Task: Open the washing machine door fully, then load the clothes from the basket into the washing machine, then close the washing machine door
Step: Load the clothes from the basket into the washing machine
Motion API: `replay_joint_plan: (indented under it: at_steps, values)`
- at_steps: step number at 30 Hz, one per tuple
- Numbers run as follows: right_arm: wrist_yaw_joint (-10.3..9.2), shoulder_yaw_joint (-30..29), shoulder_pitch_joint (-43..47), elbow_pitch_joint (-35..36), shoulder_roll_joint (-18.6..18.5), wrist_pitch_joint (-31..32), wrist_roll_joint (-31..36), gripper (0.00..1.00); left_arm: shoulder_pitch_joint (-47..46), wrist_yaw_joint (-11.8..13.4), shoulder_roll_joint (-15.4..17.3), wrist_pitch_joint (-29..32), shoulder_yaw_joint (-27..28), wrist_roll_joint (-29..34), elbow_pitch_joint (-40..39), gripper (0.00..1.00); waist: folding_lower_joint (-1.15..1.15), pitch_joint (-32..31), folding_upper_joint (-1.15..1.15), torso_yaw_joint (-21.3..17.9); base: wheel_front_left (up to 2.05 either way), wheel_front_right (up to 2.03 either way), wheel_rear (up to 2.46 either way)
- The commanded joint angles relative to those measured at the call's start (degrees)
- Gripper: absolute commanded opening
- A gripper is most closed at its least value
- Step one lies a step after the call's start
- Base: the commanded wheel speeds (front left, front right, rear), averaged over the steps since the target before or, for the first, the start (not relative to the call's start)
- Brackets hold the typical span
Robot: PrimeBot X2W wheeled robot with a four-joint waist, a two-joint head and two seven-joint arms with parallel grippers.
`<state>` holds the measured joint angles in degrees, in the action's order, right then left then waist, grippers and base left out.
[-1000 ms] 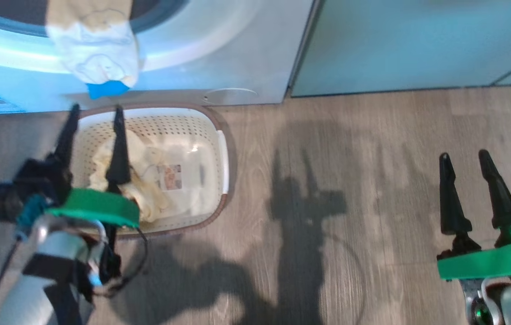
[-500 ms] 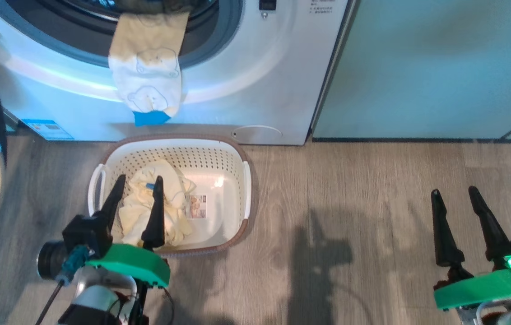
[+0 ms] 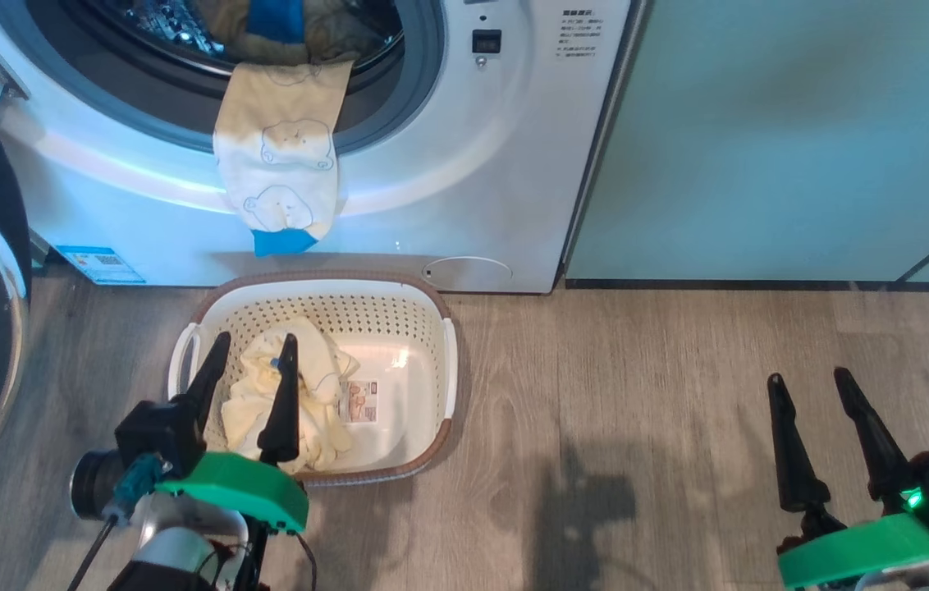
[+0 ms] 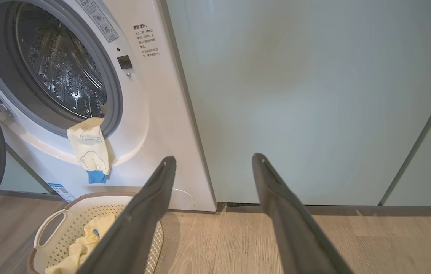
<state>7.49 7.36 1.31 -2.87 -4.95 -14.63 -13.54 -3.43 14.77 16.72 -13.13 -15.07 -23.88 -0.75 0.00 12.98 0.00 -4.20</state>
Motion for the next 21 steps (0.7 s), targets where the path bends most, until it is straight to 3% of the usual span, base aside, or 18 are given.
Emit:
replay_joint_plan:
  at_steps: [1, 21]
  values:
    - [0.0, 1.2, -0.3, 1.7, -1.0, -0.4, 0.2, 1.0, -0.4, 0.0, 0.5, -0.5, 1.8, -0.6, -1.3, 1.0, 0.0, -0.1, 0.0, -0.2, 0.0, 0.0, 0.0]
    - [0.0, 2.0, -2.2, 2.3, -0.8, -0.4, -0.2, 1.0, -4.1, -1.2, -0.1, -0.1, 0.9, -2.1, 2.4, 1.0, 0.0, 3.1, 0.0, -1.0, 0.0, 0.0, 0.0]
